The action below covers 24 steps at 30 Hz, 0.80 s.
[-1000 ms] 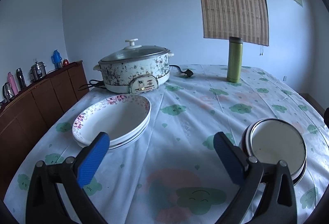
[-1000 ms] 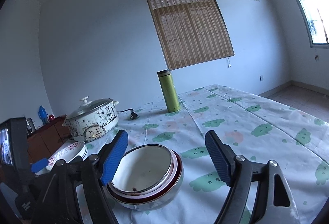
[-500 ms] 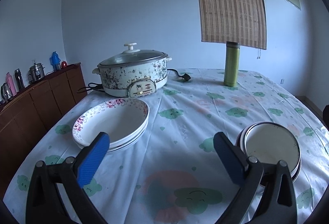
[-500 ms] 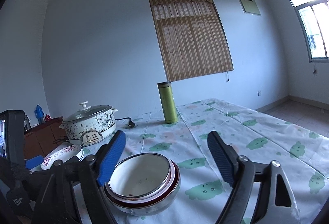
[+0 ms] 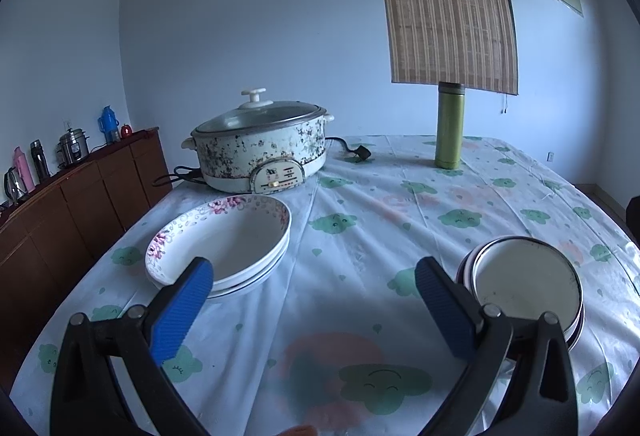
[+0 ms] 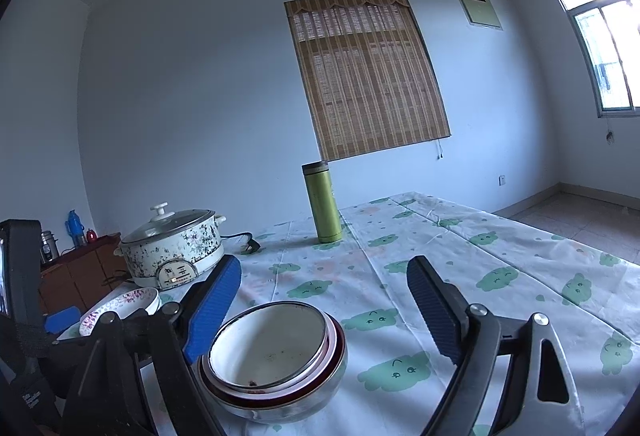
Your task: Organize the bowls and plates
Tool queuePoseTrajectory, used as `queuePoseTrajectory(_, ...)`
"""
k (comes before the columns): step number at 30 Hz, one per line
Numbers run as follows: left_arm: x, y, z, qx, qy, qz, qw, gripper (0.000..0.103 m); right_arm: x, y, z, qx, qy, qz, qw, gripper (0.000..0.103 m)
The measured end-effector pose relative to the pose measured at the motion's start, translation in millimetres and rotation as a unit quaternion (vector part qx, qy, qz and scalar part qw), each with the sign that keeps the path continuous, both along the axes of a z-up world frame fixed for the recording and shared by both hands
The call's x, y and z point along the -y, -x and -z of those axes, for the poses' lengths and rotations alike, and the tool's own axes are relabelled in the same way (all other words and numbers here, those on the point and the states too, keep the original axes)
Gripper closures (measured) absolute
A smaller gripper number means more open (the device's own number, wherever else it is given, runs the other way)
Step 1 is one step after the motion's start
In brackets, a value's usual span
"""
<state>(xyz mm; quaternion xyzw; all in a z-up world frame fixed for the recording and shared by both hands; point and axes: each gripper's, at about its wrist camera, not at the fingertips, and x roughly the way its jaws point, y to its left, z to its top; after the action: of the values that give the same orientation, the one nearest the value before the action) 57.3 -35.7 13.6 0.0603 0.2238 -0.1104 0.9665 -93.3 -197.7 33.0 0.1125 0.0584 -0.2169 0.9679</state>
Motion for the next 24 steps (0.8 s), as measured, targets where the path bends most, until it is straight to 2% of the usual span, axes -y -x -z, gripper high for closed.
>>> queuePoseTrajectory(24,-3.6,0.8,-1.2,-0.005,0.006,-0.004,1.0000,0.000,-6.9,-2.7,-0.4,-0.003,0.021,0.004,1.000,0.015)
